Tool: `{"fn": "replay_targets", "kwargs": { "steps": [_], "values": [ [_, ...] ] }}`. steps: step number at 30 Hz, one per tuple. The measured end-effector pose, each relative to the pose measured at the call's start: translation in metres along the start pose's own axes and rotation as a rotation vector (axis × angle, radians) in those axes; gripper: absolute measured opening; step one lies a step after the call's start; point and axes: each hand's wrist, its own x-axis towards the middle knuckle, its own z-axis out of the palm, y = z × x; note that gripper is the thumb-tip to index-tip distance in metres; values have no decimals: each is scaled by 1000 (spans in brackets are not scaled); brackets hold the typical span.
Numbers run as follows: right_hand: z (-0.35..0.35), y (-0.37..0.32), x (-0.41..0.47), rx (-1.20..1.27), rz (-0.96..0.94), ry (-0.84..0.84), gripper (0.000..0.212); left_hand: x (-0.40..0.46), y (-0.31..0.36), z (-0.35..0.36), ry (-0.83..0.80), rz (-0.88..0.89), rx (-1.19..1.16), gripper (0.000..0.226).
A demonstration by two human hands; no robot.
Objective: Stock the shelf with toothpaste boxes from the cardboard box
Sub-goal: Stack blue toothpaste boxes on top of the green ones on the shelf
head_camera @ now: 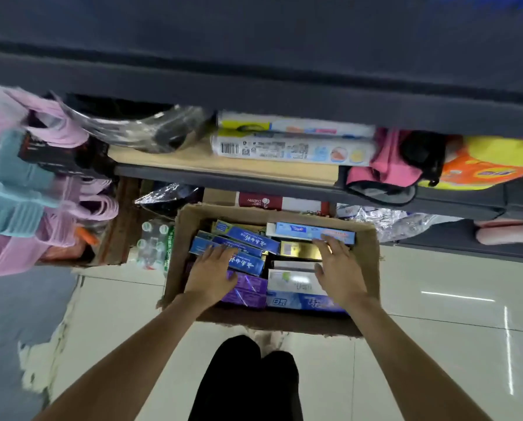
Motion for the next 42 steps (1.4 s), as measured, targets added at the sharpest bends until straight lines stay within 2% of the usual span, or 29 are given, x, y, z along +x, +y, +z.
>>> {"fn": "replay_targets", "kwargs": {
  "steps": [3, 6, 8, 10, 12, 15, 17, 21, 23, 26, 28, 32, 34, 36, 38, 40, 42],
  "values": [
    [30, 9, 40, -96, -8, -29, 60, 26, -7, 25, 1, 8, 73, 62],
    [66, 16, 71, -193, 20, -6, 62, 43, -17, 51, -92, 50, 158, 70],
    [81, 19, 81, -237, 69, 91, 56, 49, -27, 64, -121, 76, 200, 73],
    [89, 21, 85, -318, 81, 110, 47, 54, -35, 69, -121, 95, 228, 72],
    [95, 25, 87, -372, 65, 128, 38, 58, -41, 71, -66, 131, 239, 65],
    [94, 31, 86, -365, 41, 159, 39, 64, -45, 65, 86, 173, 123, 49],
    [83, 28, 76, -284, -42, 194, 43, 73, -50, 57, 103, 192, 111, 50],
    [63, 16, 38, 2, -102, 296, 49, 95, -56, 38, -164, 206, 408, 69],
    [53, 5, 20, 240, -44, 175, 48, 104, -55, 32, -215, 240, 536, 74],
    [40, -12, 3, 680, 123, -115, 42, 106, -47, 29, -230, 395, 743, 65],
    [31, -21, -8, 854, 240, -182, 37, 100, -45, 24, -189, 404, 738, 63],
    [-1, -34, -32, 1165, 414, -192, 21, 81, -30, -18, -51, 320, 403, 72],
    [-26, -41, -51, 1323, 401, -193, 22, 57, -20, -43, -76, 259, 104, 73],
    [-53, -48, -72, 1406, 388, -173, 36, 24, -5, -66, -152, 180, -312, 65],
    [-80, -57, -92, 1564, 437, -118, 37, -14, 17, -82, -160, 1, -864, 37],
    [-108, -67, -111, 1700, 517, -82, 34, -51, 42, -97, -94, -301, -1259, 13],
    [-135, -78, -131, 1723, 585, -78, 38, -88, 65, -115, -104, -469, -1472, 22]
  ]
}}
